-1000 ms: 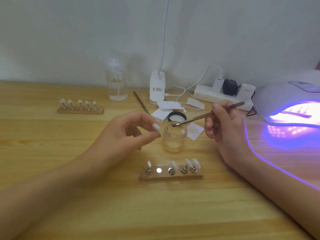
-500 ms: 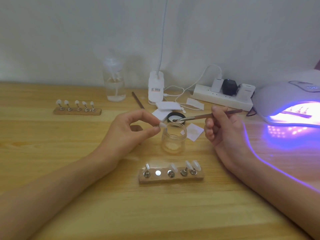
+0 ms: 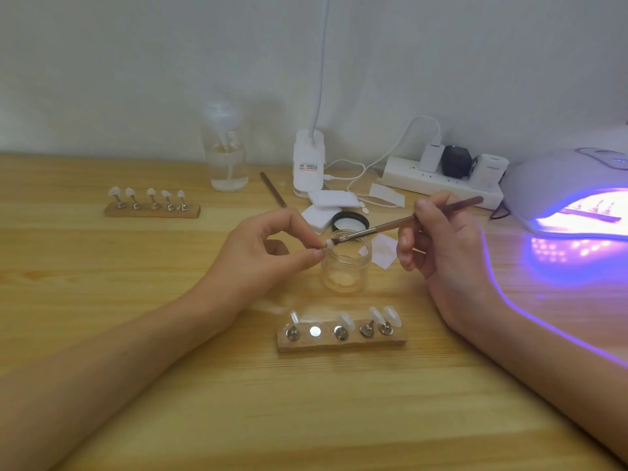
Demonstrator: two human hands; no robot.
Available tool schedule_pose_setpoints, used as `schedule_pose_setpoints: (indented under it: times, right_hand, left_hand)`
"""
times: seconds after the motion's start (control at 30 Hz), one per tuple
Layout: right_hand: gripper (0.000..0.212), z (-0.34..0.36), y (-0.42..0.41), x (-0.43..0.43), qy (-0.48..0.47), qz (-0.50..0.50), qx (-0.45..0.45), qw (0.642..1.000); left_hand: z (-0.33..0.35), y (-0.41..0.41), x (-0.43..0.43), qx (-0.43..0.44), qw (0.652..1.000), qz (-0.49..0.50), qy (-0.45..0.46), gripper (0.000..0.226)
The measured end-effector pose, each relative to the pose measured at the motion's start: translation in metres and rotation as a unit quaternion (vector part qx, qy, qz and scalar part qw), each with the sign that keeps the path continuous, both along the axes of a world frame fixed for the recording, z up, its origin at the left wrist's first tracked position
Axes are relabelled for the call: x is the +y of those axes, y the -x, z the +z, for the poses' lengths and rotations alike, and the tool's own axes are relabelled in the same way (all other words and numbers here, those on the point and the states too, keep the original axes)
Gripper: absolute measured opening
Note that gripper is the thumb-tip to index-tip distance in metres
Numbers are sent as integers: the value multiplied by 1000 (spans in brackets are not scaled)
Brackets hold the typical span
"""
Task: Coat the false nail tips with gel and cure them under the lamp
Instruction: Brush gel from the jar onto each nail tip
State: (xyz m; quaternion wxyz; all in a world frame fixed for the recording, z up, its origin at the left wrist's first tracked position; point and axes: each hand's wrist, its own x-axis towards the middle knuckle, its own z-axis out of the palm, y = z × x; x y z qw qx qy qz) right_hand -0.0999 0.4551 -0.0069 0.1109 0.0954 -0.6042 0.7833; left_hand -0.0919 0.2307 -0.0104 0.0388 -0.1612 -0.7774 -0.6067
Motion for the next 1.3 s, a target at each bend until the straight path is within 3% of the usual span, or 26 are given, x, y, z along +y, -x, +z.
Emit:
schedule_pose_setpoints:
  times: [0.53, 1.3]
  right_hand:
    - [19, 3, -4, -2, -12, -3, 44, 999]
    - [22, 2, -3, 0, -16, -22, 26, 999]
  left_hand:
    - [2, -3, 0, -10, 1000, 0, -2, 14]
    - [5, -5, 1, -20, 1000, 5, 13, 15]
